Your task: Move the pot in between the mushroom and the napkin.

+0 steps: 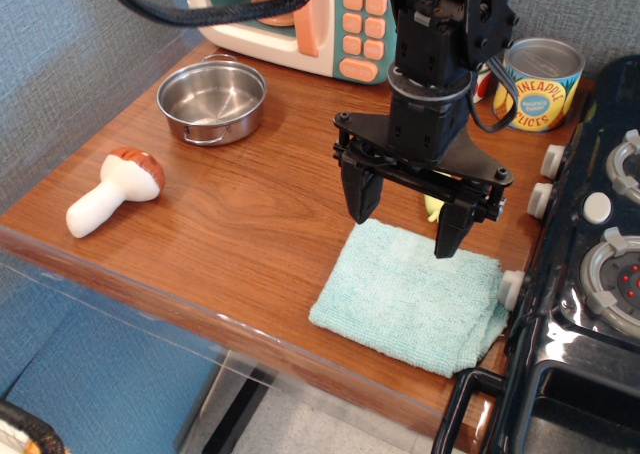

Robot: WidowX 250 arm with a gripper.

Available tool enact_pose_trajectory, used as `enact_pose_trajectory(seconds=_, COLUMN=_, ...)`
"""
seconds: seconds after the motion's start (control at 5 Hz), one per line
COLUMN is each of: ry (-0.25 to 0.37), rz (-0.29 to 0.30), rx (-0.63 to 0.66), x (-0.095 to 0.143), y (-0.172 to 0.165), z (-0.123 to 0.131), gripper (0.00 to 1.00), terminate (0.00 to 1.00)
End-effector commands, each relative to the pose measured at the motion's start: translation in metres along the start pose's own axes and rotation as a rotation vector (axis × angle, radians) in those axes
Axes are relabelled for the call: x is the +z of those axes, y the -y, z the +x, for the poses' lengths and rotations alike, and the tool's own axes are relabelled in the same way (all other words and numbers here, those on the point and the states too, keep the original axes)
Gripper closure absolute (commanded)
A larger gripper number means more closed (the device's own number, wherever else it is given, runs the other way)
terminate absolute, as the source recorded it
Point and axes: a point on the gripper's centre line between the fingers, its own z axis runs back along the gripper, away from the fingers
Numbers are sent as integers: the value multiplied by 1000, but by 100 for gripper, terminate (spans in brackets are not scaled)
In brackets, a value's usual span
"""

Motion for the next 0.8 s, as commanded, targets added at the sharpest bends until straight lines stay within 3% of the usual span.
enact_pose_trajectory(seconds=0.0, ry=0, rz=0, rx=0, x=0, y=0, z=0, gripper=0, terminate=0)
enact_pose_trajectory(seconds=0.2, ry=9, rz=28, rx=58, x=-2, y=-19, z=12, gripper=0, terminate=0)
enact_pose_trajectory(seconds=0.6, ry=29, rz=85, rx=226, x=-11, y=-79, z=62, gripper=0, terminate=0)
